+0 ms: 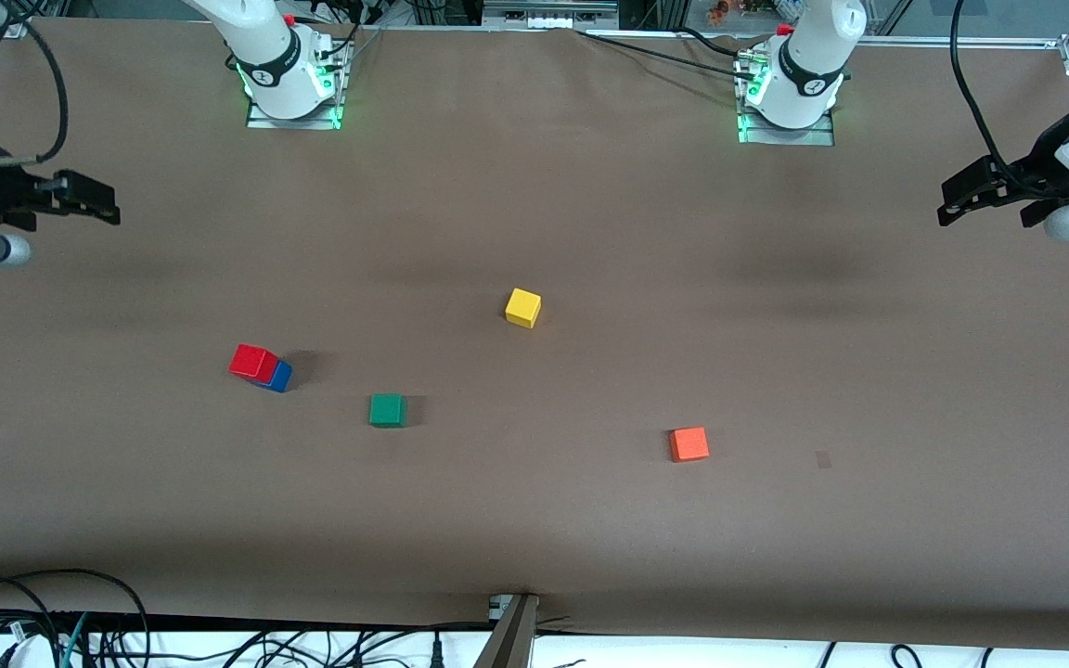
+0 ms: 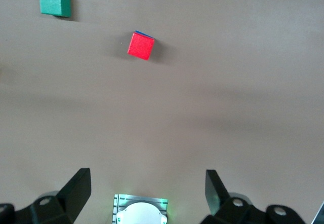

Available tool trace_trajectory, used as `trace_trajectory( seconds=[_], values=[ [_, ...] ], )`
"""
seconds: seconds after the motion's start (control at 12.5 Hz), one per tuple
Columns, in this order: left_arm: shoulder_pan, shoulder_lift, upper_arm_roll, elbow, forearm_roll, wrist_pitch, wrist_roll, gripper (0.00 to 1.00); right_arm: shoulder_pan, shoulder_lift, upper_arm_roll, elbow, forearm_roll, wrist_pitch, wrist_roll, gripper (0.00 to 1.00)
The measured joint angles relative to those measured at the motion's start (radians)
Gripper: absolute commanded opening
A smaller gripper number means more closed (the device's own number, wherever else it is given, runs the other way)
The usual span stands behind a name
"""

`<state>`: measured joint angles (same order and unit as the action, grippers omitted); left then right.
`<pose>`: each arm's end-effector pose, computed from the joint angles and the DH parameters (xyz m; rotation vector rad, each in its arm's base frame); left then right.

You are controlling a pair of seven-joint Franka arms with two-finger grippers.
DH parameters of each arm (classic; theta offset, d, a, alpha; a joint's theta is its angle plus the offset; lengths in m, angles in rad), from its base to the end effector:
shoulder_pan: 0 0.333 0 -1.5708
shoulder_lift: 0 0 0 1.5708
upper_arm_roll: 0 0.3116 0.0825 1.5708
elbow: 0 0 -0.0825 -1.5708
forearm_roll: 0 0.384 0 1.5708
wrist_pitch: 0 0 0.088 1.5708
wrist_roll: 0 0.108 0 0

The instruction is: Pass red block to right arm, stack on blue

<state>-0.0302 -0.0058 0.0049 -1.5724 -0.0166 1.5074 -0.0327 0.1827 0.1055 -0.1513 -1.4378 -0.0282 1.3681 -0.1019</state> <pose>0.5456 -0.0157 0.6162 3.1253 0.0107 -0.0933 0.5636 0.0190 0.6063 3.0854 0.2000 -0.2719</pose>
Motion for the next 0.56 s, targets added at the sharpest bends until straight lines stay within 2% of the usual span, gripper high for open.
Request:
trace_trajectory(
  seconds=[0.32, 0.56],
  values=[
    [0.004, 0.0, 0.01, -0.002, 0.0, 0.0, 0.0, 1.0, -0.019, -0.084, 0.022, -0.069, -0.007, 0.015, 0.0, 1.0],
    [0.003, 0.0, 0.007, -0.002, 0.0, -0.005, 0.0, 1.0, -0.022, -0.07, 0.022, -0.09, -0.007, 0.038, -0.001, 1.0]
  ],
)
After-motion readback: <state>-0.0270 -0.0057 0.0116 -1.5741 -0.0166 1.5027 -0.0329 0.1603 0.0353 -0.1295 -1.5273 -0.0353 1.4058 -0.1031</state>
